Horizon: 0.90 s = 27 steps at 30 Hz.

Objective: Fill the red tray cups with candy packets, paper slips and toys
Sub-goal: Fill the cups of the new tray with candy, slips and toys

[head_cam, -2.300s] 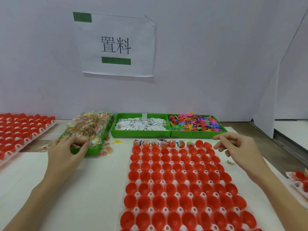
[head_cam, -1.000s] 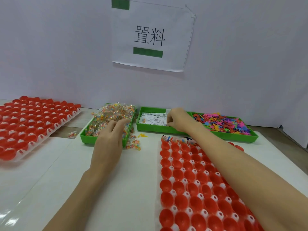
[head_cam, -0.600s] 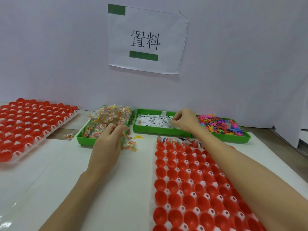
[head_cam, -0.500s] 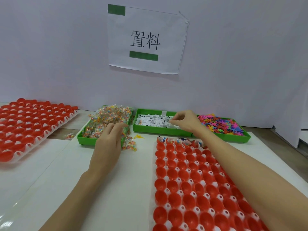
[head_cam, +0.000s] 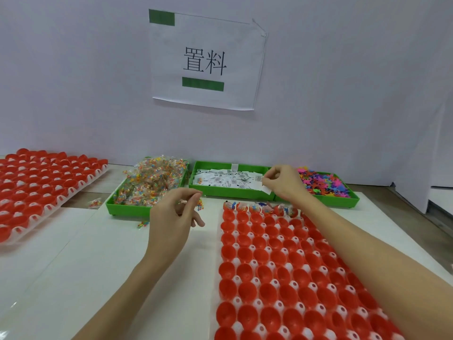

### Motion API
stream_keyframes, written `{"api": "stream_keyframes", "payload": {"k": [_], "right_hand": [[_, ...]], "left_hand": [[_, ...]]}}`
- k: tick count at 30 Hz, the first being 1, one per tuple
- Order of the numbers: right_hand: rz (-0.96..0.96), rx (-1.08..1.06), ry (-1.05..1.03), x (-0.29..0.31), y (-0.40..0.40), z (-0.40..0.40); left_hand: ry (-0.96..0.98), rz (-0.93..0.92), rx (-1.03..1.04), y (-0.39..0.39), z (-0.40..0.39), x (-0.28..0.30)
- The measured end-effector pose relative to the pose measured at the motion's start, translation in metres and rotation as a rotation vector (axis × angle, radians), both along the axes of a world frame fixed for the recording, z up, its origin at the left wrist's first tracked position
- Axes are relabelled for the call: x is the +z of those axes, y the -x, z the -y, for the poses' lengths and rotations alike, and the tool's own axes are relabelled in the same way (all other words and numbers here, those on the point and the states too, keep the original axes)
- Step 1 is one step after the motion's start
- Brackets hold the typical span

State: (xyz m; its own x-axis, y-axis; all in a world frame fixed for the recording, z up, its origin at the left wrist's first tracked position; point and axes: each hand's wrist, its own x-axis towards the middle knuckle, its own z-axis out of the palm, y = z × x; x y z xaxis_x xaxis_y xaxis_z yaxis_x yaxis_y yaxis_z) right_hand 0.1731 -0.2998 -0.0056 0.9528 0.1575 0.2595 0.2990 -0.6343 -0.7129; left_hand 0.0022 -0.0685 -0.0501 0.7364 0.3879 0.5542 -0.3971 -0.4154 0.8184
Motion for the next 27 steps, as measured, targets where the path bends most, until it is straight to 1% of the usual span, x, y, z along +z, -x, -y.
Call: {"api": "stream_keyframes", "payload": {"k": [6,8,14,16,19,25,27], "right_hand": [[-0.032,0.026,0.089,-0.007,-0.004,0.004],[-0.013,0.030,0.128,-0.006,-0.007,0.001],[0.011,-0.023,0.075,-0.006,-0.022,-0.009],[0.009,-0.027,0.099,-0.008,-0.028,-0.014],[0.044,-0.035,0.161,-0.008,-0.035,-0.019],[0.133,0.016,0.286,-0.008,-0.038,-0.024],[0.148,0.024,0.291,-0.006,-0.036,-0.028]], "left_hand": [[-0.041,-0.050,-0.020,0.002,-0.002,-0.005],[-0.051,-0.057,-0.015,0.001,-0.003,-0.006],[-0.100,-0.068,-0.005,0.001,-0.004,-0.008],[-0.104,-0.065,-0.009,0.000,-0.005,-0.009],[-0.114,-0.072,-0.009,-0.001,-0.006,-0.011],[-0.157,-0.087,-0.030,-0.002,-0.007,-0.014],[-0.159,-0.093,-0.035,-0.002,-0.007,-0.014]]}}
